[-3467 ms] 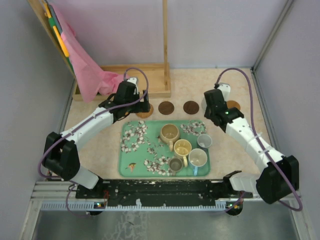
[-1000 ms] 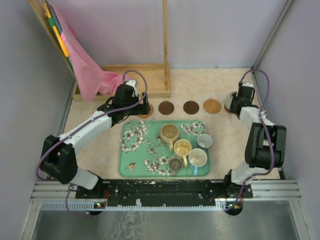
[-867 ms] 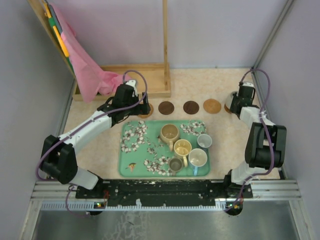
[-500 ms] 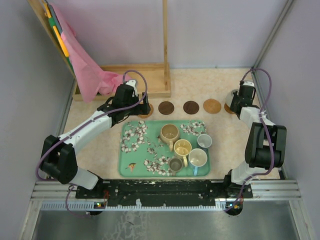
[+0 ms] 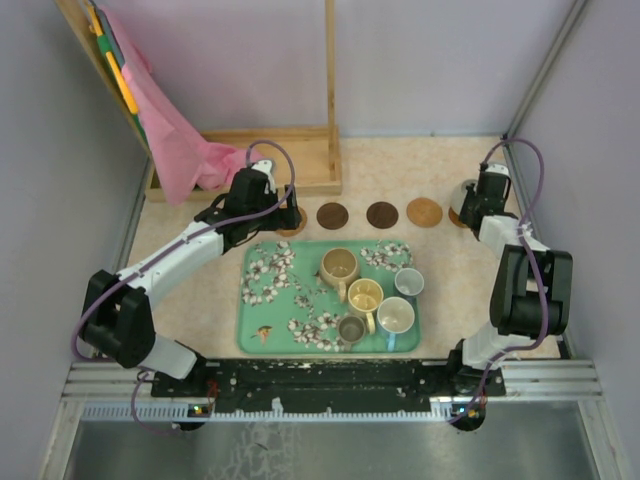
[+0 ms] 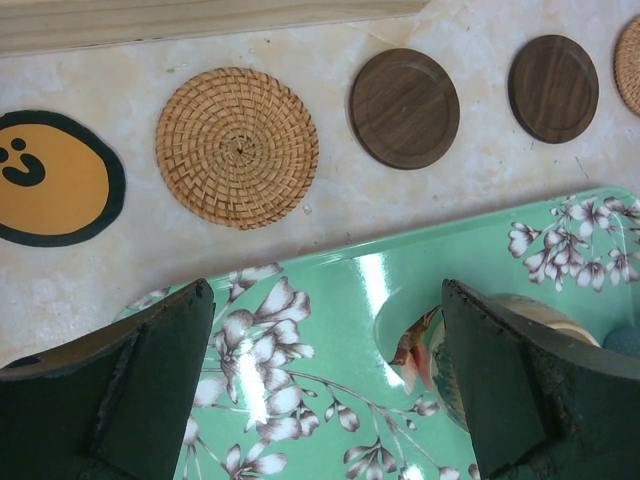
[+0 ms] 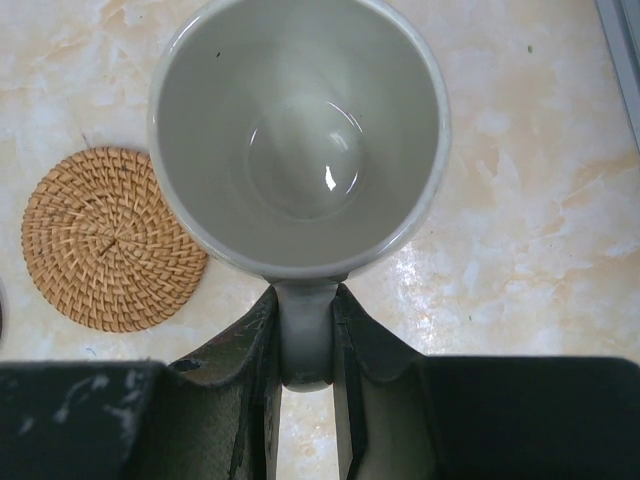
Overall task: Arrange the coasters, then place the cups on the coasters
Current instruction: Place the cup on the coaster.
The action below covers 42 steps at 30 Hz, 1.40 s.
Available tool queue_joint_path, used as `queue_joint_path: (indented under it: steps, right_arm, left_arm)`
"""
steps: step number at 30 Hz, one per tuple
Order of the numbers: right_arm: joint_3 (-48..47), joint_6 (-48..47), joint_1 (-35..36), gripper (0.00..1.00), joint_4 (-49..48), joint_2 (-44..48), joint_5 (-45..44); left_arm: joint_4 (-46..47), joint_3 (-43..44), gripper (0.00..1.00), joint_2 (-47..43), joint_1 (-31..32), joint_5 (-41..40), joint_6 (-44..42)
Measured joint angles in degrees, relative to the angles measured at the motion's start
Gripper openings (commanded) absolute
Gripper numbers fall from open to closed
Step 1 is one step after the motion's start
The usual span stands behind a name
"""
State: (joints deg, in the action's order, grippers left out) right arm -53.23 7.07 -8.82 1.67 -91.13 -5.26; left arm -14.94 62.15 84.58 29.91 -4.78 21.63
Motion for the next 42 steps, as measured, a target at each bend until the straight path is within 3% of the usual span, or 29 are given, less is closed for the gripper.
queue_joint_path:
  steps: [42]
  right_arm:
    - [1.22,0.61,0.0,0.0,0.94,0.0,-0.04]
  left_arm:
    - [0.87,-0.11,1.0,0.11,0.0,0.55,0.02]
